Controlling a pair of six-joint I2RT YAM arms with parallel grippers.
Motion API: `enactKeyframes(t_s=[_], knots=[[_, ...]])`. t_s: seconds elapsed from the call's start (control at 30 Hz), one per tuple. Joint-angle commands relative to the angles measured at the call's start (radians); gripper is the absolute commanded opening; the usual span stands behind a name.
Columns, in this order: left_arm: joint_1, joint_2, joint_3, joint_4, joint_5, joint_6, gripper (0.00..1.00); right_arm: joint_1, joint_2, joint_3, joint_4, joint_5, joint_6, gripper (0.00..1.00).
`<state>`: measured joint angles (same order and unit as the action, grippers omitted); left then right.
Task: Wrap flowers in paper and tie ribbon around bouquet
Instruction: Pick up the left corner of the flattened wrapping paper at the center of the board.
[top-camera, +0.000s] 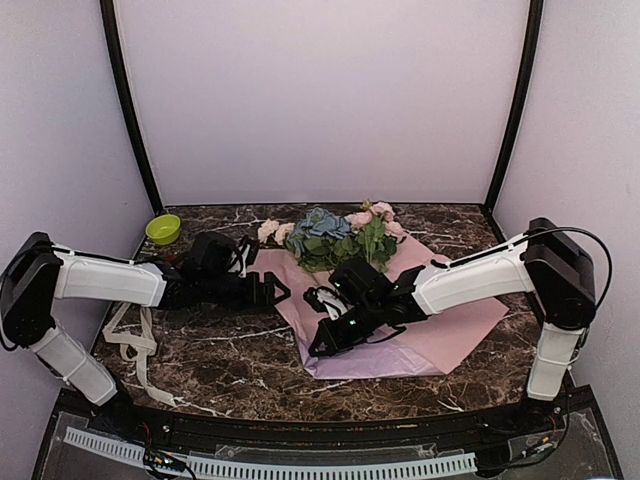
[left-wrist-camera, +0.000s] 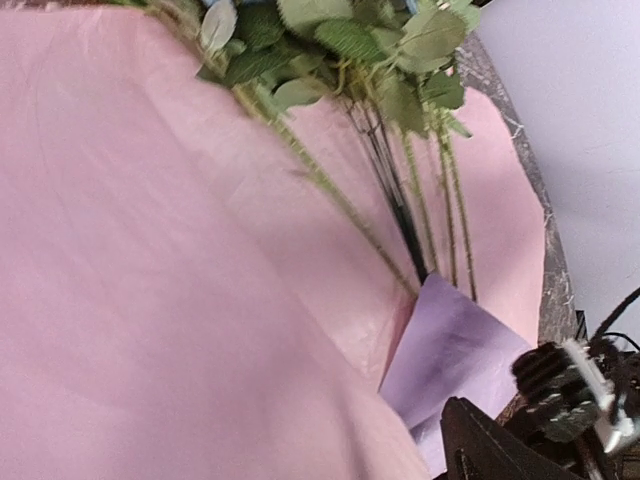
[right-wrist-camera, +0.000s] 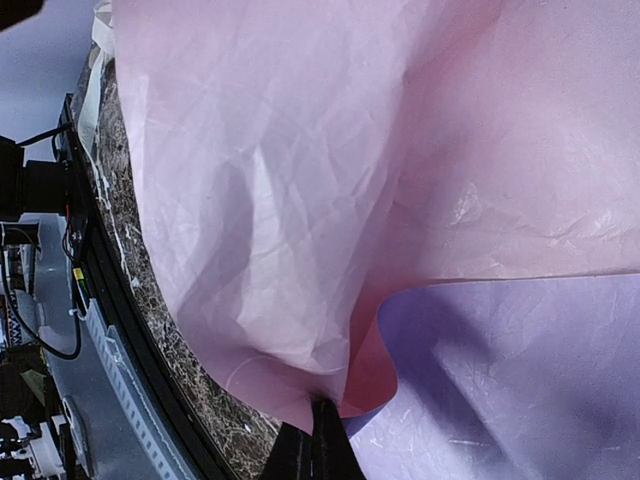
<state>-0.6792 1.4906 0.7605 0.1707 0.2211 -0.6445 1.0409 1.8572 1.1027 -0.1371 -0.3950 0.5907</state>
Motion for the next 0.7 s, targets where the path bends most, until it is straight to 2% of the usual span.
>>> enactKeyframes(t_s=[0.0,0.07,0.17,0.23,0.33,0.37,0.4,0.43,0.5,0.57,0.67], knots=[[-0.011,0.010,0.001,-0.048,-0.003,-0.032,0.87,0.010,0.008,0.013,0.006,0.001,-0.010,0.00],[-0.015,-0.005,-0.025,-0.008,-0.002,-0.042,0.83,0.010,0.009,0.010,0.018,-0.005,-0.008,0.00],[-0.020,-0.010,-0.053,0.080,0.026,-0.050,0.67,0.010,0.019,0.018,0.019,-0.014,-0.014,0.00],[-0.020,0.007,-0.048,0.089,0.037,-0.052,0.51,0.010,0.027,0.028,0.011,-0.012,-0.021,0.00],[-0.020,0.024,-0.047,0.078,0.051,-0.048,0.20,0.010,0.032,0.032,0.014,-0.018,-0.028,0.00],[-0.021,0.023,-0.046,0.065,0.052,-0.040,0.10,0.010,0.030,0.031,0.016,-0.024,-0.033,0.04],[-0.020,0.018,-0.045,0.044,0.039,-0.029,0.02,0.009,0.025,0.031,0.013,-0.025,-0.042,0.21],[-0.021,0.009,-0.042,0.013,0.006,-0.011,0.00,0.005,0.015,0.027,0.011,-0.024,-0.050,0.33],[-0.019,-0.014,-0.034,-0.063,-0.054,0.022,0.00,-0.017,-0.017,-0.008,0.040,-0.041,-0.045,0.42],[-0.019,-0.031,-0.019,-0.140,-0.090,0.057,0.00,-0.056,-0.039,-0.089,0.129,-0.097,-0.013,0.46],[-0.019,-0.045,-0.002,-0.215,-0.116,0.090,0.00,-0.122,-0.024,-0.146,0.256,-0.202,0.032,0.42]])
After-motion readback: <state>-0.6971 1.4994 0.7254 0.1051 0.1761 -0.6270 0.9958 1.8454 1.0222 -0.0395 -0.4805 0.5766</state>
